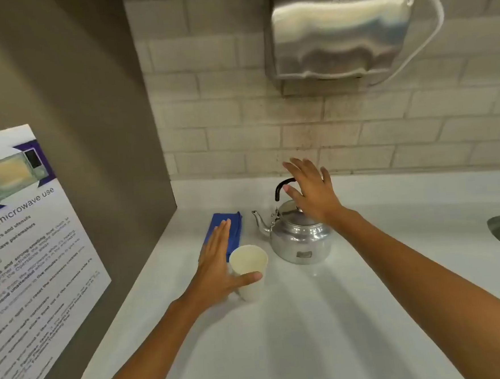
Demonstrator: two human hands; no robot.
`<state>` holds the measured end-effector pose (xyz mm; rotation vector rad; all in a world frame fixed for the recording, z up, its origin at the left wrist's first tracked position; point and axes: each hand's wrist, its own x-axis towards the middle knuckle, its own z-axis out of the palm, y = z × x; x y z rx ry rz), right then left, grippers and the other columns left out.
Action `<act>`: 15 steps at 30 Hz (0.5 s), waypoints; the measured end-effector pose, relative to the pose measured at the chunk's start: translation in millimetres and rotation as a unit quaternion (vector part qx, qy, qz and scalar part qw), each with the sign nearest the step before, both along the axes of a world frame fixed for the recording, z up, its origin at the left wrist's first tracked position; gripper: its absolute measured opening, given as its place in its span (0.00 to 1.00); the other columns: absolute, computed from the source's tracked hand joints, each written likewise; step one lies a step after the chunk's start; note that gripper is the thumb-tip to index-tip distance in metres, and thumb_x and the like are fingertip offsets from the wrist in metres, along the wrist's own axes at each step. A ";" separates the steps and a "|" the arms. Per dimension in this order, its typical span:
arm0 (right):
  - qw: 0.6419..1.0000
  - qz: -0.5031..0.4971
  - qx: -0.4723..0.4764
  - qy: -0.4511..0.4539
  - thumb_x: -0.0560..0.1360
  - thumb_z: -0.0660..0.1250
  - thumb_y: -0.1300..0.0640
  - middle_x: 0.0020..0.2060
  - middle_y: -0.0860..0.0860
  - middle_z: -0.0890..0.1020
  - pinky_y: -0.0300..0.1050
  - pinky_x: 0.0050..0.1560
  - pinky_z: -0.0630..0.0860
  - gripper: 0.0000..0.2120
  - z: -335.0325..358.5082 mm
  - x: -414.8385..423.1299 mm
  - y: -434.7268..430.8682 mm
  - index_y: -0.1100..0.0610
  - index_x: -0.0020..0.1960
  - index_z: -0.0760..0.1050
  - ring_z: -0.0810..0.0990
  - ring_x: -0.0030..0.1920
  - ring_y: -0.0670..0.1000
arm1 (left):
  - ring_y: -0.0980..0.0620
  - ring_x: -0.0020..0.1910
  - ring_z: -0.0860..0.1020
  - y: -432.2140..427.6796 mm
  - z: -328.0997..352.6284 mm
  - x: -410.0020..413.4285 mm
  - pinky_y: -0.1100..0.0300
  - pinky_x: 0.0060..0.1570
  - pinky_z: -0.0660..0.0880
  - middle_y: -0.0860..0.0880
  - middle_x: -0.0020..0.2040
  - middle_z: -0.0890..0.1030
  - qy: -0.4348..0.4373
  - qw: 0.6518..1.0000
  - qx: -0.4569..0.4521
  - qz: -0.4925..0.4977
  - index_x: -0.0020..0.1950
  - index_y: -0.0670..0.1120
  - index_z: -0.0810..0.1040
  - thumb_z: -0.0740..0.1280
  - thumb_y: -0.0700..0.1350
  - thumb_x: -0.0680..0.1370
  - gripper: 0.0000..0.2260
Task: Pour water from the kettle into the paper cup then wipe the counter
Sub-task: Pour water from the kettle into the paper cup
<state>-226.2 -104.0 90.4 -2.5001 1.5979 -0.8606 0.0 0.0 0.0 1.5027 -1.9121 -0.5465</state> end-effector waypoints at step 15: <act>0.969 -0.140 0.193 -0.071 0.78 0.53 0.40 0.73 0.61 0.60 0.60 0.71 0.56 0.29 -14.9 -12.9 -80.1 0.54 0.74 0.55 0.57 0.73 0.64 | 0.69 0.60 0.65 7.0 -32.9 -20.7 0.71 0.58 0.62 0.69 0.64 0.62 0.191 0.976 0.093 0.053 0.65 0.74 0.46 0.77 0.59 0.57 0.48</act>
